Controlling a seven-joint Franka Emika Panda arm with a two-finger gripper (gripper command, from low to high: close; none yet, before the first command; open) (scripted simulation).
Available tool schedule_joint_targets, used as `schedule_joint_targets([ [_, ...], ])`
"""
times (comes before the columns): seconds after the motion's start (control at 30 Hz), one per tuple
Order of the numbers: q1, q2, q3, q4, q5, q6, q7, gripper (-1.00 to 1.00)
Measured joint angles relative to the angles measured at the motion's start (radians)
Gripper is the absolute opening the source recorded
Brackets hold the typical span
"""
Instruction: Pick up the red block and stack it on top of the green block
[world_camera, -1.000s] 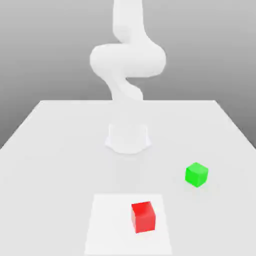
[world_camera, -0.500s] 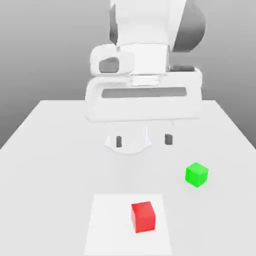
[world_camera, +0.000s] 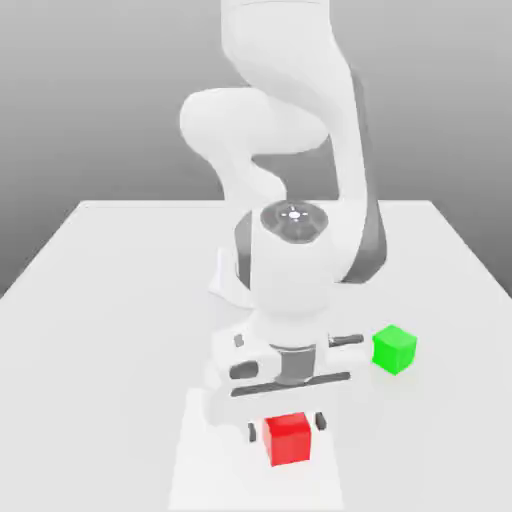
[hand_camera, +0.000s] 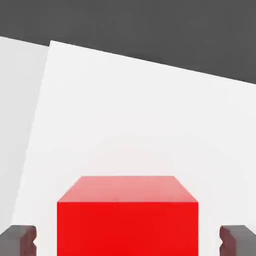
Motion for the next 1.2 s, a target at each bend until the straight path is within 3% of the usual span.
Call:
schedule_joint_targets([
  [0.13,-0.001,0.007,0.001,0.001,-0.002,0.006,0.002,-1.00],
  [0.33,0.001,-0.183,0.015,-0.031,0.014,-0.151,-0.012,-1.00],
  [0.57,0.238,-0.393,0.126,-0.166,0.152,-0.221,-0.178,-1.00],
  [0.8,0.461,-0.583,0.241,-0.318,0.202,-0.261,-0.291,-1.00],
  [1.1,0.416,-0.346,0.298,-0.332,0.072,-0.013,-0.217,-1.00],
  [1.13,0.410,-0.313,0.294,-0.332,0.050,0.019,-0.202,1.00],
  [1.2,0.410,-0.313,0.294,-0.332,0.050,0.019,-0.202,1.00],
])
